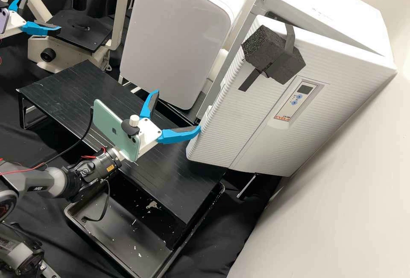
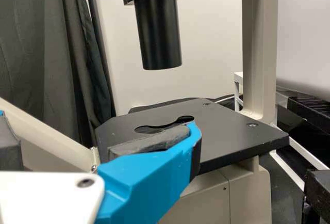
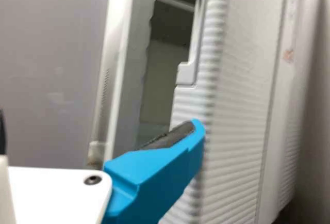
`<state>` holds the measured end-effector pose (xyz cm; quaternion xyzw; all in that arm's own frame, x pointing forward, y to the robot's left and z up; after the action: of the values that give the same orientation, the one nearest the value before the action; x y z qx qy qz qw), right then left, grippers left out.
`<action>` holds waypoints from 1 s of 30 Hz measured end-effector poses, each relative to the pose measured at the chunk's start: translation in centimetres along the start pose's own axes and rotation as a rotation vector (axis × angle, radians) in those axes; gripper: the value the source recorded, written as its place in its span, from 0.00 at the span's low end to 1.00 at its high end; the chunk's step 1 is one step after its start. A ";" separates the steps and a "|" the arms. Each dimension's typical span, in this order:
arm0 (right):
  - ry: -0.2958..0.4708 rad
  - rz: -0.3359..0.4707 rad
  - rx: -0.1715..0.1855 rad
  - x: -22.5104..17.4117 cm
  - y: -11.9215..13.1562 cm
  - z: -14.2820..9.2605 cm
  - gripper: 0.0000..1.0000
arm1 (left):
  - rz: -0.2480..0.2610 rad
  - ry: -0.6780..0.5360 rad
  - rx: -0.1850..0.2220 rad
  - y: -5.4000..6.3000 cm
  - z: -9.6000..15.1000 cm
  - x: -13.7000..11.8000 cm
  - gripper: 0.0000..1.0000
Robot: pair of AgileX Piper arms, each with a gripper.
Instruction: Close the incubator door
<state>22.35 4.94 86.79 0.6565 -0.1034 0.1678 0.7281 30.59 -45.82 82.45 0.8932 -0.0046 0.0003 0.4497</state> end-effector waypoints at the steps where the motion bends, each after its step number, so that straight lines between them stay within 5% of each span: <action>1: -0.009 0.007 0.004 0.0 0.1 0.1 1.00 | 0.000 0.000 0.000 0.0 0.0 0.0 1.00; 16: -0.042 0.132 -0.007 -1.8 2.9 0.6 1.00 | 0.000 0.000 0.000 0.0 0.0 0.0 1.00; 30: -0.118 0.047 -0.018 2.0 0.1 2.6 1.00 | 0.000 0.000 0.000 0.0 0.0 0.0 1.00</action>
<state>24.39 2.63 87.92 0.6561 -0.1631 0.1450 0.7225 30.59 -45.82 82.45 0.8932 -0.0046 0.0003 0.4497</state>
